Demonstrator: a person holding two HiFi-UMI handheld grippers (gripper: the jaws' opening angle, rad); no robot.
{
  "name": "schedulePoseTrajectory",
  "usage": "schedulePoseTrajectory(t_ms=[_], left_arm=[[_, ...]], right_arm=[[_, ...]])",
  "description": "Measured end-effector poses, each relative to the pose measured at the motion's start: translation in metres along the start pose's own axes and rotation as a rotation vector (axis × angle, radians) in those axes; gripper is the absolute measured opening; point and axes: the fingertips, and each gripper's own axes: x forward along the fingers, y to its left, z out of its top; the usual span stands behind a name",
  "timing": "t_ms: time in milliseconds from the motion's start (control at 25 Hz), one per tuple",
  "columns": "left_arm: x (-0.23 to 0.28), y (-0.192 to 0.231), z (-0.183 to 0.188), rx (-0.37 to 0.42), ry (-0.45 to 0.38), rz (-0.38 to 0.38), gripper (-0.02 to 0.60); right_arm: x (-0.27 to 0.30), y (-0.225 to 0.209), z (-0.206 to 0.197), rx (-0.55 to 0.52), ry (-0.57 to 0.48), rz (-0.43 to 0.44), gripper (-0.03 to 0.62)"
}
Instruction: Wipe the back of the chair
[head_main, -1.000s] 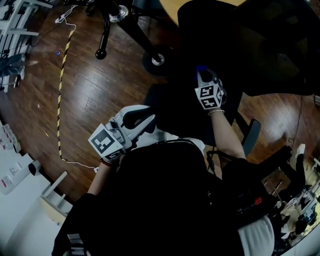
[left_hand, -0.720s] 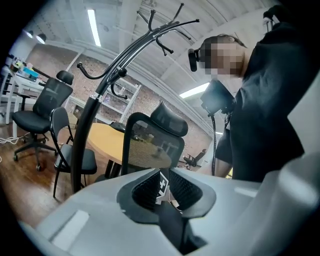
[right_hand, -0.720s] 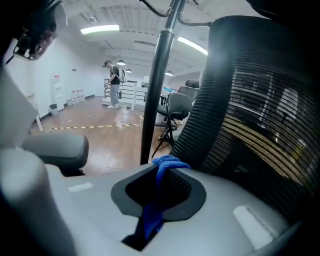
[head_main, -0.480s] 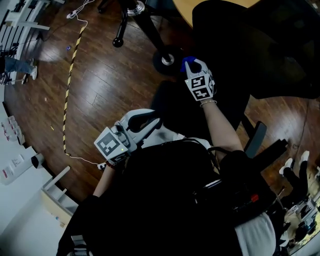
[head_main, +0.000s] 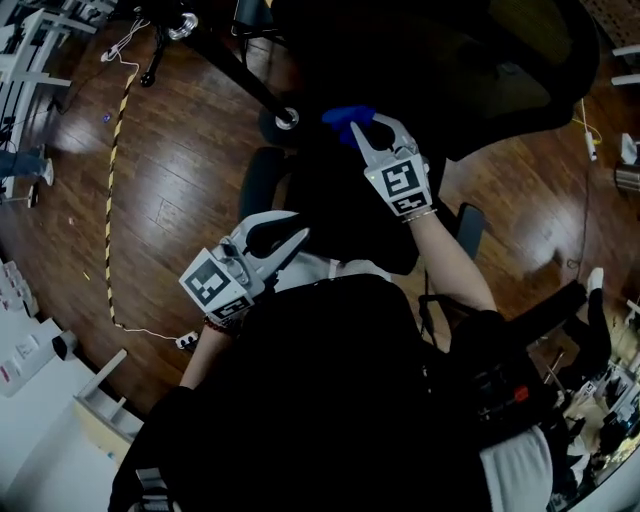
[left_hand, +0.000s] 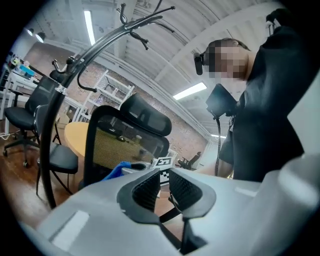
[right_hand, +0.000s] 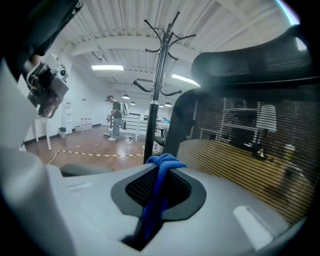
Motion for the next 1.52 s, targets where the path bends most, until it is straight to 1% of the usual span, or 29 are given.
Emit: schedulePoseTrajectory(t_ms=[160, 240, 320, 400, 480, 640, 760, 840, 960, 1120, 1200, 1280, 1360, 1520], left_arm=[[0.045, -0.036, -0.017, -0.003, 0.007, -0.043, 0.061], [0.069, -0.052, -0.025, 0.037, 0.024, -0.056, 0.061], [0.087, -0.058, -0.033, 0.083, 0.053, -0.047, 0.061], [0.097, -0.056, -0.04, 0.085, 0.058, -0.025, 0.061], [0.101, -0.047, -0.043, 0.059, 0.037, 0.007, 0.061], [0.09, -0.02, -0.044, 0.045, -0.001, 0.116, 0.061], [0.074, -0.005, -0.047, 0.018, -0.025, 0.178, 0.061], [0.064, 0.002, -0.047, 0.005, -0.032, 0.206, 0.061], [0.057, 0.012, -0.045, 0.007, -0.029, 0.227, 0.061], [0.041, 0.023, -0.041, 0.006, -0.015, 0.221, 0.061], [0.031, 0.028, -0.044, 0.0, 0.006, 0.208, 0.061], [0.02, 0.037, -0.047, -0.008, 0.023, 0.197, 0.061], [0.01, 0.049, -0.048, -0.015, 0.034, 0.188, 0.061], [-0.005, 0.082, -0.037, 0.0, 0.056, 0.163, 0.061]], right_arm=[[-0.078, -0.034, -0.066, 0.002, 0.118, -0.054, 0.028], [-0.119, -0.054, -0.106, -0.016, 0.204, -0.077, 0.028], [-0.153, -0.073, -0.145, -0.043, 0.299, -0.087, 0.028], [-0.177, -0.088, -0.178, -0.075, 0.375, -0.083, 0.028], [-0.188, -0.099, -0.203, -0.098, 0.427, -0.075, 0.028], [-0.184, -0.12, -0.247, -0.116, 0.531, -0.07, 0.028], [-0.172, -0.124, -0.273, -0.153, 0.625, -0.057, 0.028], [-0.162, -0.124, -0.282, -0.198, 0.681, -0.047, 0.028], [-0.145, -0.126, -0.294, -0.236, 0.734, -0.038, 0.028], [-0.126, -0.118, -0.301, -0.359, 0.808, -0.025, 0.028], [-0.117, -0.109, -0.301, -0.395, 0.835, -0.021, 0.028], [-0.101, -0.101, -0.299, -0.39, 0.828, -0.023, 0.028], [-0.079, -0.091, -0.292, -0.353, 0.801, -0.042, 0.028], [-0.021, -0.073, -0.269, -0.288, 0.753, -0.066, 0.028]])
